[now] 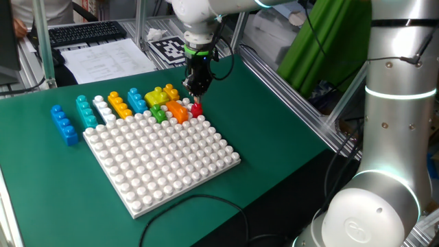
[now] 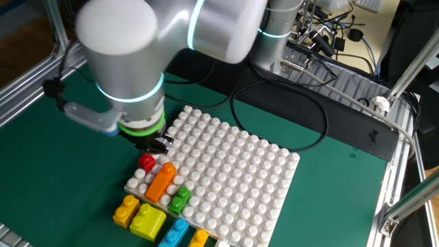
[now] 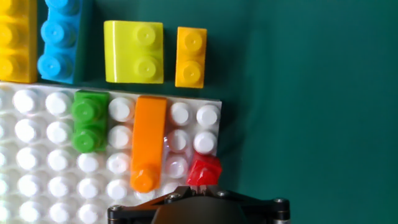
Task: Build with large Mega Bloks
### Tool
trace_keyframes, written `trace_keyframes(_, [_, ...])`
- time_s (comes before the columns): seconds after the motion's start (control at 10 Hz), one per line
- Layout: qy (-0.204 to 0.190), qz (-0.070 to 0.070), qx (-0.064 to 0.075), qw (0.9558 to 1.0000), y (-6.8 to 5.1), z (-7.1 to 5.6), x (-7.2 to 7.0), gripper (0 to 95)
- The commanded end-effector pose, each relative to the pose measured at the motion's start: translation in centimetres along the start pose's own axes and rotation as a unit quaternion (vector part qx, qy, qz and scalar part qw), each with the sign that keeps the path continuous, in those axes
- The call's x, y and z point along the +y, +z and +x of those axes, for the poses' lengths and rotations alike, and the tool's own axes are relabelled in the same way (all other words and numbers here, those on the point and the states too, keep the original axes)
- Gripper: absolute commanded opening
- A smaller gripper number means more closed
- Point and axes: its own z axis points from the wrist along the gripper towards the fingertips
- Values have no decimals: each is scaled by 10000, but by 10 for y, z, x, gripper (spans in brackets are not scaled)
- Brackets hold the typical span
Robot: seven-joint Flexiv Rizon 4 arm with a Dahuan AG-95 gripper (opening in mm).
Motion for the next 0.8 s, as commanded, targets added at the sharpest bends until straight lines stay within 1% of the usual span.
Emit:
trace_keyframes(0.1, [63,-83,-16,9999,-6,-16,4,0])
trace_keyframes(0.2, [93,-73,-46,9999,-4,-30,7,0])
trace_keyframes(0.3, [170,-66,-133,9997,-1,-38,11,190])
trace_keyframes(0.4, [220,-64,-198,9995,2,-43,13,380])
trace_keyframes(0.5, [264,-72,-208,9994,5,-50,14,380])
trace_keyframes(0.7, [278,-76,-203,9994,10,-60,11,380])
trace_keyframes(0.8, [303,-79,-226,9993,17,-65,12,380])
